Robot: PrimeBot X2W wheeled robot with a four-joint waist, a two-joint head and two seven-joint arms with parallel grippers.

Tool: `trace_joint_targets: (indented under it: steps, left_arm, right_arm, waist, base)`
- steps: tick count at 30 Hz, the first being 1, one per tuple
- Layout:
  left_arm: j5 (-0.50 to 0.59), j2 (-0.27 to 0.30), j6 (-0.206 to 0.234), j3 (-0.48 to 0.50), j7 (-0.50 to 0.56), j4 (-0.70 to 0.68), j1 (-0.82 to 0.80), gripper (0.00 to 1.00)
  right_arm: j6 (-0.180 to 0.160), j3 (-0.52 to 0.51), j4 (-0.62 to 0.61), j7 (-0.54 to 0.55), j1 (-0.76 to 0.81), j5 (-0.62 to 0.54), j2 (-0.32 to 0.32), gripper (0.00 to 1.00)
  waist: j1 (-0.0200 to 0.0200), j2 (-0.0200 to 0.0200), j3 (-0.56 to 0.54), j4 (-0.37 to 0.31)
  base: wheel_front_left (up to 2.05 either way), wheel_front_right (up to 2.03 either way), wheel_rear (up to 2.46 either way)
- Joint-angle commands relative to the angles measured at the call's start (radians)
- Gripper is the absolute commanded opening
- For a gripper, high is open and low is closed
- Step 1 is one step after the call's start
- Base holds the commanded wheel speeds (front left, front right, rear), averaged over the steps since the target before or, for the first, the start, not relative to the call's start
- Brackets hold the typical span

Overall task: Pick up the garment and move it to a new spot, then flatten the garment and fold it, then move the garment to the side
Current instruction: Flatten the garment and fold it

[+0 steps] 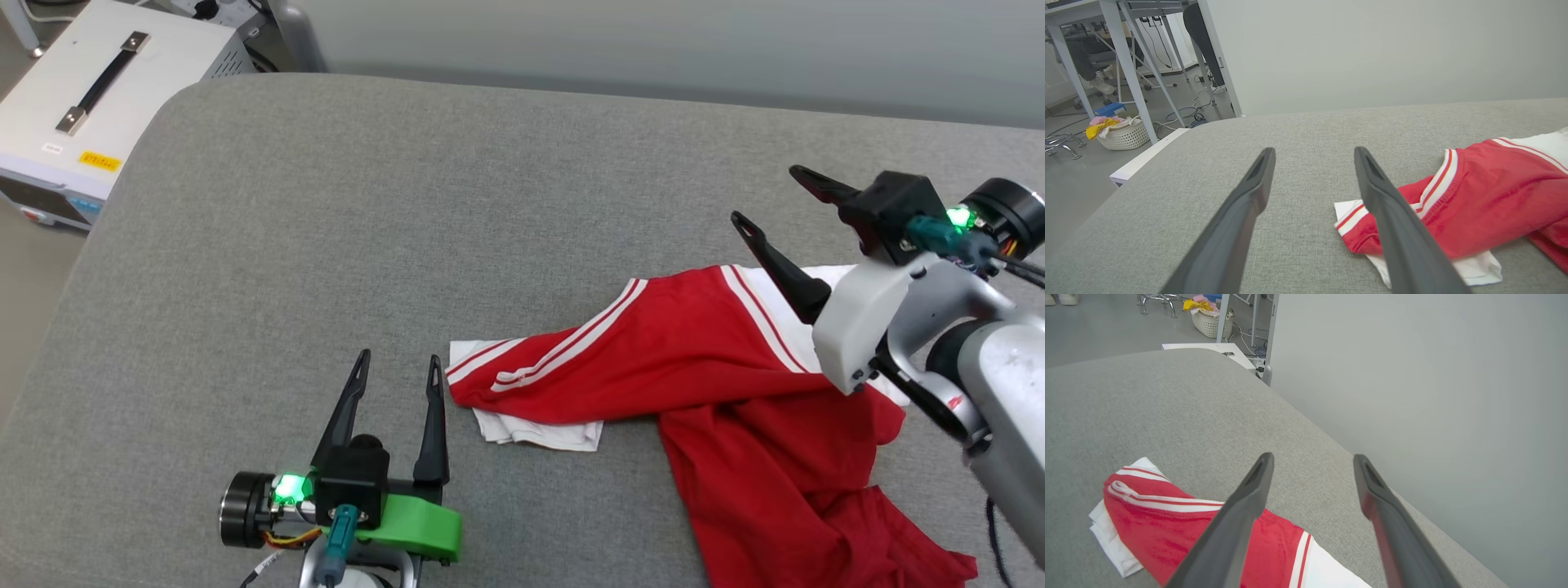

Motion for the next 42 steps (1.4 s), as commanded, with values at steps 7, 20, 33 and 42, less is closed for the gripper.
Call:
trace_joint_targets:
  steps: [7,20,33,42]
  left_arm:
    - [0.009,0.001,0.003,-0.014,0.000,-0.015,-0.047,1.00]
    - [-0.011,-0.015,0.016,-0.060,0.000,-0.025,-0.128,1.00]
    - [-0.007,-0.016,0.021,-0.051,0.000,-0.010,-0.131,1.00]
    - [-0.004,-0.009,0.019,-0.038,0.000,0.000,-0.094,1.00]
  right_arm:
    - [0.000,0.190,0.088,0.257,-0.167,0.187,-0.148,1.00]
    - [0.000,0.487,0.386,0.384,-0.382,0.312,-0.166,1.00]
    - [0.000,0.644,0.534,0.163,-0.420,0.375,-0.137,0.00]
    - [0.000,0.482,0.594,-0.068,-0.395,0.416,-0.197,0.00]
  waist:
    - [0.0000,-0.0001,0.068,0.041]
    - [0.0000,-0.0001,0.218,0.120]
    - [0.0000,-0.0001,0.194,0.087]
    - [0.0000,-0.0001,0.123,0.050]
  base:
    - [0.00,0.00,0.00]
    - [0.00,0.00,0.00]
    - [0.00,0.00,0.00]
    - [0.00,0.00,0.00]
